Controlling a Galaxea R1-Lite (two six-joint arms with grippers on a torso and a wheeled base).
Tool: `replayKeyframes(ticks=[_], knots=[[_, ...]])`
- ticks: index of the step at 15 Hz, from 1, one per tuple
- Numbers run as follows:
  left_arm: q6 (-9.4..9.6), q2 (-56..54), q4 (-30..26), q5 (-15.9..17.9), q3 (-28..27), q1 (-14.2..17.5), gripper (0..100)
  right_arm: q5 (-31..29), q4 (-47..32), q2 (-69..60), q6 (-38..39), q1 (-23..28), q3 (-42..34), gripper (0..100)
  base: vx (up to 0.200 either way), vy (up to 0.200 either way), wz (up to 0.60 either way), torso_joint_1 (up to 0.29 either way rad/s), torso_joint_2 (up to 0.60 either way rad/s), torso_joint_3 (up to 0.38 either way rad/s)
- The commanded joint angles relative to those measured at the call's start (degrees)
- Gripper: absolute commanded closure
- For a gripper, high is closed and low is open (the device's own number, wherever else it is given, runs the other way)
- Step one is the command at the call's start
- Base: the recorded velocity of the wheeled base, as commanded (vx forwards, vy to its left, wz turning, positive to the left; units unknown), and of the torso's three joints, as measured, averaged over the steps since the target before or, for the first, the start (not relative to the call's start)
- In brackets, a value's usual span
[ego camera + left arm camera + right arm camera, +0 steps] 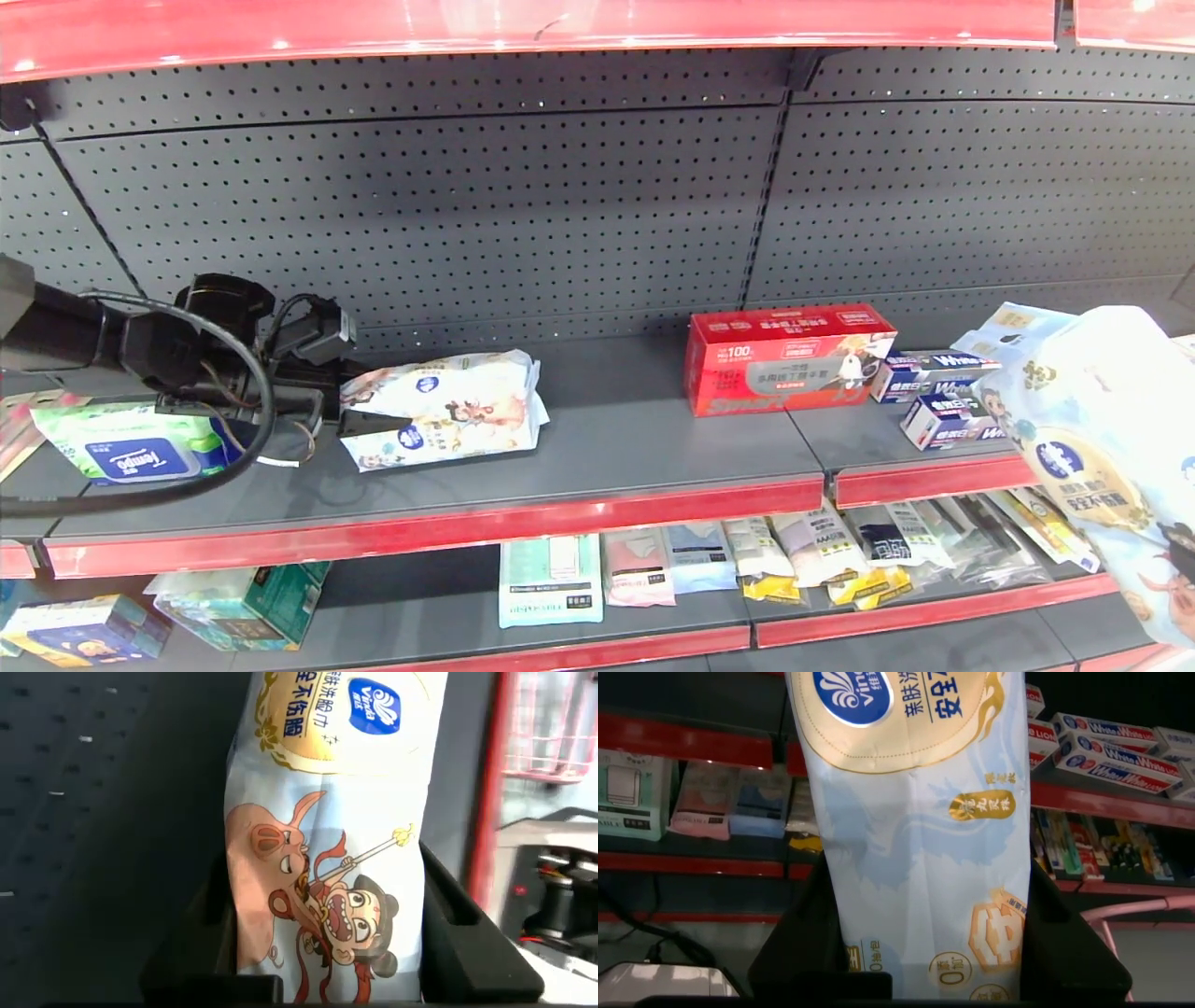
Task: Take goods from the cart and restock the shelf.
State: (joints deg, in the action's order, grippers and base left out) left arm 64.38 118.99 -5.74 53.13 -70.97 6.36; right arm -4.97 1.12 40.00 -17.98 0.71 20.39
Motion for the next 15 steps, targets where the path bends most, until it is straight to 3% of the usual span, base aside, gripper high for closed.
replayKeyframes(ticks=[1,5,7,8,10,12,15], knots=[[0.05,-1.1,0.2,0.5,2.0,0.1,100,0.0,0.0,0.0,0.0,0.0,0.0,100,0.0,0.0,0.0,0.0,0.0,0.0],[0.22,-2.8,0.1,1.7,3.8,0.0,100,0.0,0.0,0.0,0.0,0.0,0.0,100,0.0,0.0,0.0,0.0,0.0,0.0],[1.28,-2.8,0.1,1.7,4.6,0.1,100,0.0,0.0,0.2,0.0,0.0,0.2,100,0.0,0.0,0.0,0.0,0.0,0.0],[3.12,-2.7,0.0,1.7,5.1,0.2,100,0.0,-0.1,0.2,-0.1,0.0,0.3,100,0.0,0.0,0.0,0.0,0.0,0.0],[3.74,-2.7,0.1,1.6,5.8,0.2,100,0.0,-0.1,0.2,-0.1,0.0,0.4,100,0.0,0.0,0.0,0.0,0.0,0.0],[6.2,-2.7,0.0,1.6,7.6,0.2,100,-0.1,-0.1,0.1,-0.1,0.0,0.5,100,0.0,0.0,0.0,0.0,0.0,0.0],[7.69,-2.5,0.0,1.4,8.0,0.8,100,-0.2,-0.1,0.0,-0.1,0.0,0.7,100,0.0,0.0,0.0,0.0,0.0,0.0]])
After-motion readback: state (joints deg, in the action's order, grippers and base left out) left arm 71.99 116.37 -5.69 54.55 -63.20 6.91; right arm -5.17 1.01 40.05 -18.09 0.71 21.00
